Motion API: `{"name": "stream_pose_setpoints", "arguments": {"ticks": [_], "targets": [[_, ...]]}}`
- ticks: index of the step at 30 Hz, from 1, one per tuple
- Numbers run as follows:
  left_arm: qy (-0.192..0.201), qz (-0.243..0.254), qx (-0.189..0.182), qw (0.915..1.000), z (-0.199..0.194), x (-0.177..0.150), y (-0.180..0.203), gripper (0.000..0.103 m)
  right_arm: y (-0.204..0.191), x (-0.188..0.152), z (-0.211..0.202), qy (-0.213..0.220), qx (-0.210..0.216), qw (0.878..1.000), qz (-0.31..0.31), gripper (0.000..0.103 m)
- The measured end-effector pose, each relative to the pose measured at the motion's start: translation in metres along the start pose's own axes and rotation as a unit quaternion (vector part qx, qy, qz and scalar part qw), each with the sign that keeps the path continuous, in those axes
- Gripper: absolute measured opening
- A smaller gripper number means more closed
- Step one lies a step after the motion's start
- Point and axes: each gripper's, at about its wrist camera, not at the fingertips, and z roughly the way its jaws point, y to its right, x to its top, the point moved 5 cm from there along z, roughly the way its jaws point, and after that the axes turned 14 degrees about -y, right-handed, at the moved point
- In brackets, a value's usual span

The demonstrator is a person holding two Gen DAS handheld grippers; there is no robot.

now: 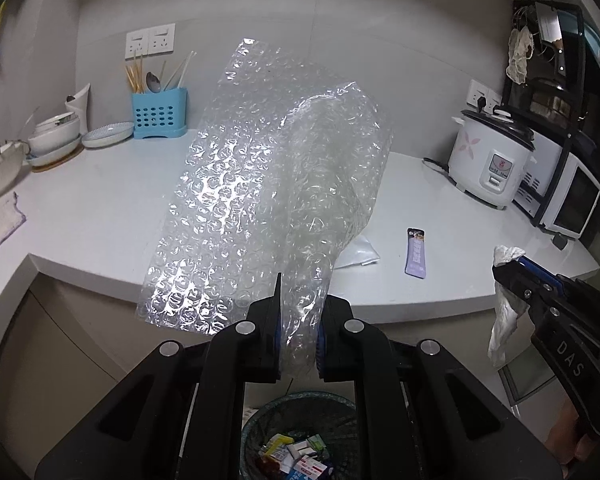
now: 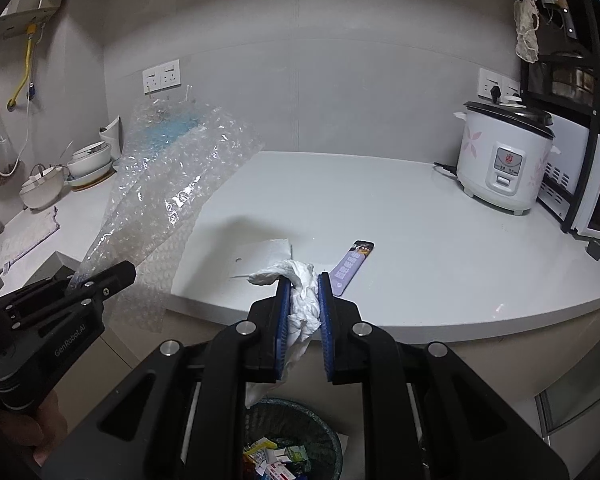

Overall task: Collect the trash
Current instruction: 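Carry the bubble wrap and tissue down over the trash basket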

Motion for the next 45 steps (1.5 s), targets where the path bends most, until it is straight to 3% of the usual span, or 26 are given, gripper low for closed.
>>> {"name": "stream_pose_setpoints", "arguments": {"ticks": [14,24,37,45], "targets": [[-0.014,-0.005,-0.005,0.9999,-0.003,-0.094,-0.005,0.01,-0.02,-0.065,-0.001,-0.008,0.012,1.0,-0.009,0.013],[-0.037,0.004,-0.008,0.9993,0.016,-0.143,-0.002,0.01,-0.017,-0.104,0.03,-0.034,0.02,0.999,-0.004,0.013],[-0.107,0.025,-0.009,0.9939,0.082,-0.194,0.009,0.01,-0.015,-0.148,0.072,-0.072,0.012,0.997,-0.005,0.013],[-0.156,0.019,-0.014,0.9875,0.134,-0.225,0.01,0.01,-0.011,-0.182,0.119,-0.12,0.02,0.993,0.006,0.013]]}}
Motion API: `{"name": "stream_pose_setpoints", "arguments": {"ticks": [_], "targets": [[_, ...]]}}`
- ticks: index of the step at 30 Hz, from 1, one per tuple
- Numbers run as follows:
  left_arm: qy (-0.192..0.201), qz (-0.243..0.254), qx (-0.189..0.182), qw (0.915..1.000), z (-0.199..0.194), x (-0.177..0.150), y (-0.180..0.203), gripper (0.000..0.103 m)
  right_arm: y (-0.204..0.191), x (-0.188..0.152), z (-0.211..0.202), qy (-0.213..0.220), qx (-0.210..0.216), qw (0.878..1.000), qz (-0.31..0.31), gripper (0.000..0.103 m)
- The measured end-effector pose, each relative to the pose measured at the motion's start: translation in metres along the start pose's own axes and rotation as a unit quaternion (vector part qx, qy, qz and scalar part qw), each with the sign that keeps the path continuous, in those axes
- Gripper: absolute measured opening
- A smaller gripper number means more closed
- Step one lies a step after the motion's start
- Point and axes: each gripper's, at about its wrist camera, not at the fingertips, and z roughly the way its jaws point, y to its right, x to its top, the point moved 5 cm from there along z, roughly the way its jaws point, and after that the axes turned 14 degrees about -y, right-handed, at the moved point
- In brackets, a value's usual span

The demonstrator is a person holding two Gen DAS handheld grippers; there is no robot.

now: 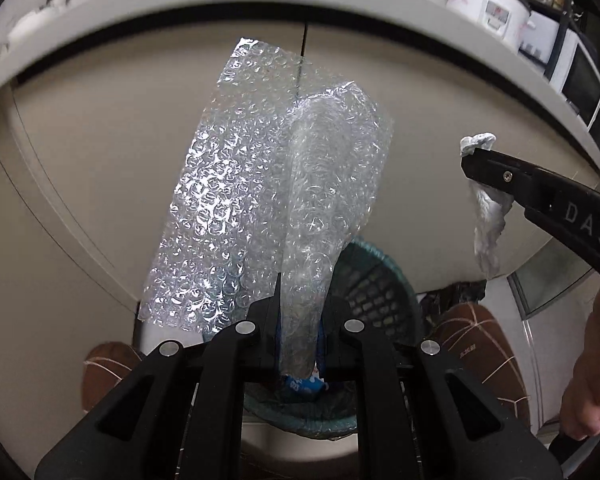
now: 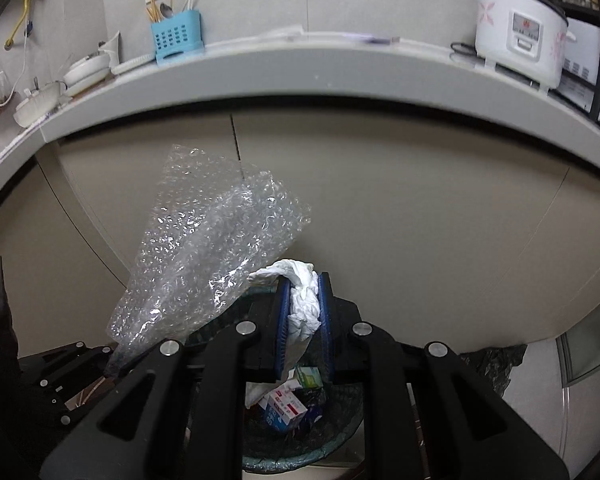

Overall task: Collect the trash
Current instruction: 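Carry the bubble wrap and tissue down over the trash basket, then open the left tool then the right tool, dropping bubble wrap and tissue into the basket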

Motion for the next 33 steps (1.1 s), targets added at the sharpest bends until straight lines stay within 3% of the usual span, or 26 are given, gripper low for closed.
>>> {"name": "stream_pose_setpoints", "arguments": {"ticks": [10,16,21,23,33], "targets": [[-0.05,-0.006,0.004,0.9987,0.055,0.002,-0.006,0.01,0.012,-0.028,0.067,-0.073,0.01,0.997,0.014,0.013],[-0.086,-0.004,-0.004,0.9963,0.082,0.006,-0.003,0.01,0.019,-0.03,0.084,-0.095,0.013,0.995,0.023,0.013],[-0.088,0.009,-0.011,0.996,0.084,0.016,0.002,0.015,0.02,-0.029,0.09,-0.106,0.017,0.994,0.024,0.014],[-0.082,0.012,-0.006,0.9965,0.085,0.013,0.004,0.029,0.022,-0.029,0.094,-0.108,0.017,0.994,0.027,0.014],[-0.076,-0.002,-0.007,0.9971,0.082,0.008,-0.002,0.065,0.022,-0.035,0.097,-0.115,0.019,0.993,0.031,0.014]]}}
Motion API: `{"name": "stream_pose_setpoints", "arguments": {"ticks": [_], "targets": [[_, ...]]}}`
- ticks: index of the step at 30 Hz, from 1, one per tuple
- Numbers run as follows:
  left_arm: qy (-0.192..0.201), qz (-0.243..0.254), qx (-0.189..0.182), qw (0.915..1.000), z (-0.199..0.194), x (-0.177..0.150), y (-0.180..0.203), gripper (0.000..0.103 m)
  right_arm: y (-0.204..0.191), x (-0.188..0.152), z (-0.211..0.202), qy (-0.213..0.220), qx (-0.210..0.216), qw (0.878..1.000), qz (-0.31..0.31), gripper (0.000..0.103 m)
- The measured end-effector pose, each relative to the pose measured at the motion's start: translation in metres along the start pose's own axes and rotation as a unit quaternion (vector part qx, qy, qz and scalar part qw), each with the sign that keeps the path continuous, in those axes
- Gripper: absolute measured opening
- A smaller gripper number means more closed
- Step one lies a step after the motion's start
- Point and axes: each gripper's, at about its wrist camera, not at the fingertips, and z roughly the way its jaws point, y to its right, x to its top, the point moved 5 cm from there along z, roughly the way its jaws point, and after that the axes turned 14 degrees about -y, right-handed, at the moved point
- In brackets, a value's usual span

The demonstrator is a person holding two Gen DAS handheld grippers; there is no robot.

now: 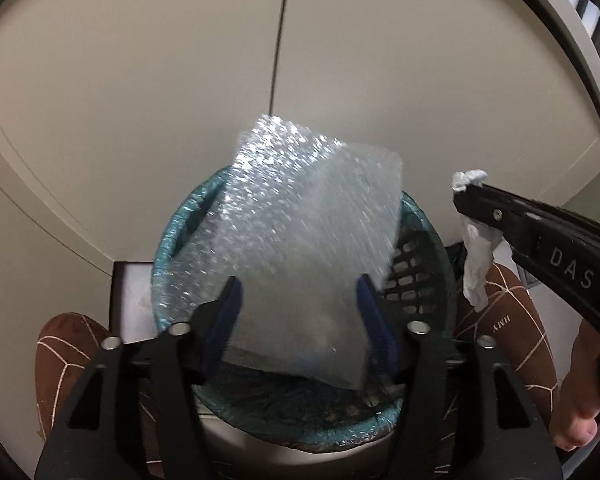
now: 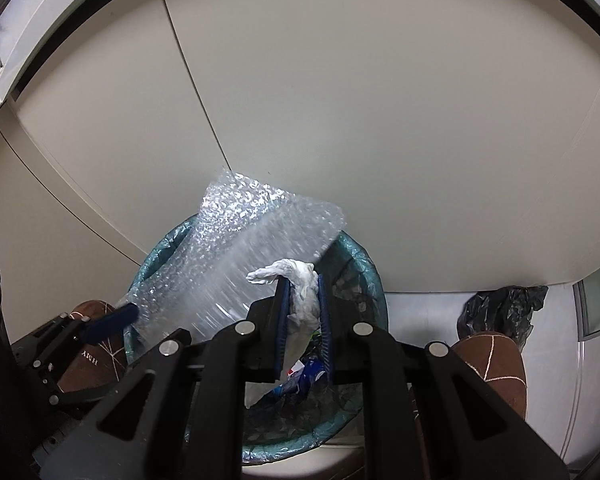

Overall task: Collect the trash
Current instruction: 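Open the left tool then the right tool, dropping bubble wrap and tissue into the basket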

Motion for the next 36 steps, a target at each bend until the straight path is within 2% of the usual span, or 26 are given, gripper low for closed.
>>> {"name": "stream_pose_setpoints", "arguments": {"ticks": [3,5,10,13,19,29,34,36], "targets": [[0.006,-0.007,0.003,1.0,-0.005,0.005,-0.006,0.072,-0.002,0.001,0.0,-0.001,0.003,1.0,-0.002,0.014],[0.014,-0.013,0.013,0.9997,-0.007,0.005,-0.012,0.082,-0.005,0.001,0.001,-0.001,0.006,1.0,-0.004,0.014],[0.029,-0.02,0.026,0.9991,-0.016,0.008,-0.029,0.095,-0.012,0.005,0.006,-0.003,0.015,1.0,-0.012,0.015],[0.042,-0.023,0.039,0.9981,-0.024,0.011,-0.04,0.097,-0.018,0.008,0.01,-0.005,0.019,1.0,-0.017,0.017],[0.04,-0.034,0.042,0.9978,-0.024,0.012,-0.05,0.097,-0.023,0.01,0.021,-0.015,0.022,0.999,-0.023,0.019],[0.033,-0.041,0.039,0.9979,-0.021,0.012,-0.057,0.097,-0.024,0.005,0.025,-0.023,0.027,0.999,-0.023,0.04],[0.039,-0.04,0.041,0.9976,-0.026,0.013,-0.059,0.097,-0.02,0.005,0.018,-0.013,0.026,0.999,-0.02,0.061],[0.042,-0.041,0.038,0.9976,-0.029,0.015,-0.058,0.097,-0.017,0.007,0.008,-0.001,0.019,1.0,-0.017,0.074]]}}
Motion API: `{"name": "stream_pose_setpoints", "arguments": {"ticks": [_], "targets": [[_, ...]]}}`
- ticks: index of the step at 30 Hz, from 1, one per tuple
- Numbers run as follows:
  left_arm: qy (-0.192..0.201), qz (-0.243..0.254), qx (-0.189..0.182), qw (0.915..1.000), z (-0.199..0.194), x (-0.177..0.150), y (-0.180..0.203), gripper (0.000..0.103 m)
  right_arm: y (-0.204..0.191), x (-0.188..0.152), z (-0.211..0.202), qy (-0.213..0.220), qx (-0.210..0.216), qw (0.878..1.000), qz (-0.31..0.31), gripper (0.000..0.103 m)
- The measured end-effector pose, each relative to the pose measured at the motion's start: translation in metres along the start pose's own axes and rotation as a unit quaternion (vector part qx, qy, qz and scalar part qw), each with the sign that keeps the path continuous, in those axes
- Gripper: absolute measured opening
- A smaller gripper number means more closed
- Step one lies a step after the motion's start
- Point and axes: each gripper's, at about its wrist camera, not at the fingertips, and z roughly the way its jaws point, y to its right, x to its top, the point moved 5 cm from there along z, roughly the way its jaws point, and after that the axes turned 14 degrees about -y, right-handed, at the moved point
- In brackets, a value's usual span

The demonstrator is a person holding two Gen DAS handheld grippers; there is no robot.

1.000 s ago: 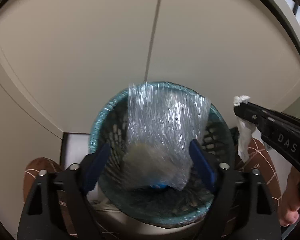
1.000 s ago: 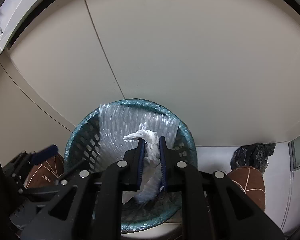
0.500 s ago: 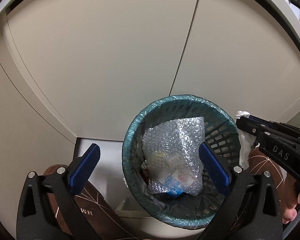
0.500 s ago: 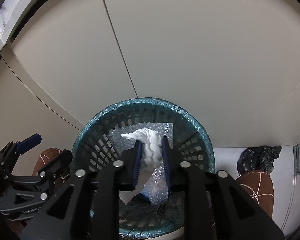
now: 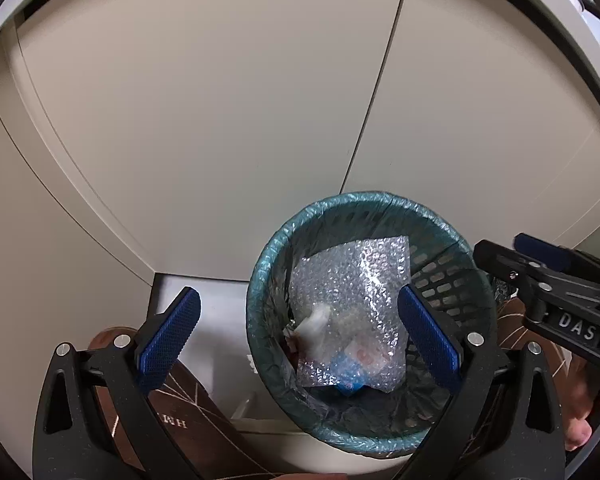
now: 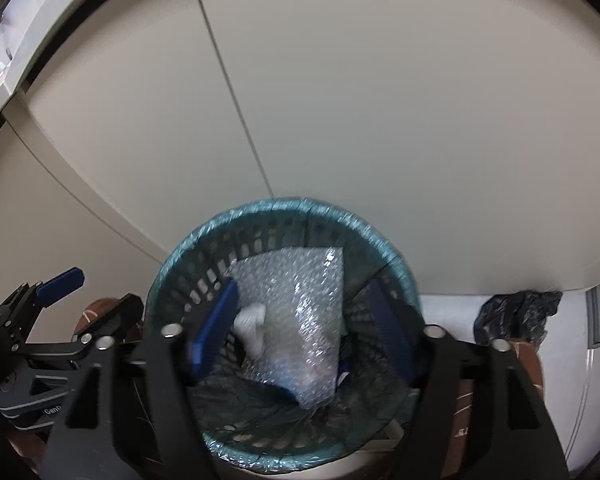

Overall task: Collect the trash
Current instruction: 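Open the left tool then the right tool, dropping bubble wrap and tissue into the basket, then raise both tools up toward the paper sheet and purple wrapper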

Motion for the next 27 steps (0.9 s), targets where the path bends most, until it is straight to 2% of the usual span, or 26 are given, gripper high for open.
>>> {"name": "stream_pose_setpoints", "arguments": {"ticks": [2,4,6,9,20,27], "targets": [[0.006,-0.001,-0.002,1.0,-0.009,0.004,0.001,0.097,0.002,0.003,-0.013,0.011,0.009,1.0,0.002,0.082],[0.021,0.001,-0.003,0.9998,-0.021,0.009,0.002,0.097,0.005,0.008,-0.028,0.025,0.017,1.0,0.005,0.083],[0.032,0.005,-0.003,0.9995,-0.034,0.015,0.004,0.097,0.007,0.013,-0.046,0.042,0.003,0.999,0.007,0.09],[0.051,0.007,-0.003,0.9987,-0.057,0.025,0.008,0.097,0.008,0.022,-0.074,0.069,-0.006,0.998,0.002,0.093],[0.121,0.015,-0.016,0.9924,-0.141,0.068,0.021,0.097,0.023,0.061,-0.166,0.152,-0.023,0.988,0.032,0.095],[0.161,0.021,-0.018,0.9866,-0.195,0.096,0.033,0.097,0.022,0.087,-0.222,0.194,-0.044,0.98,0.025,0.095]]}}
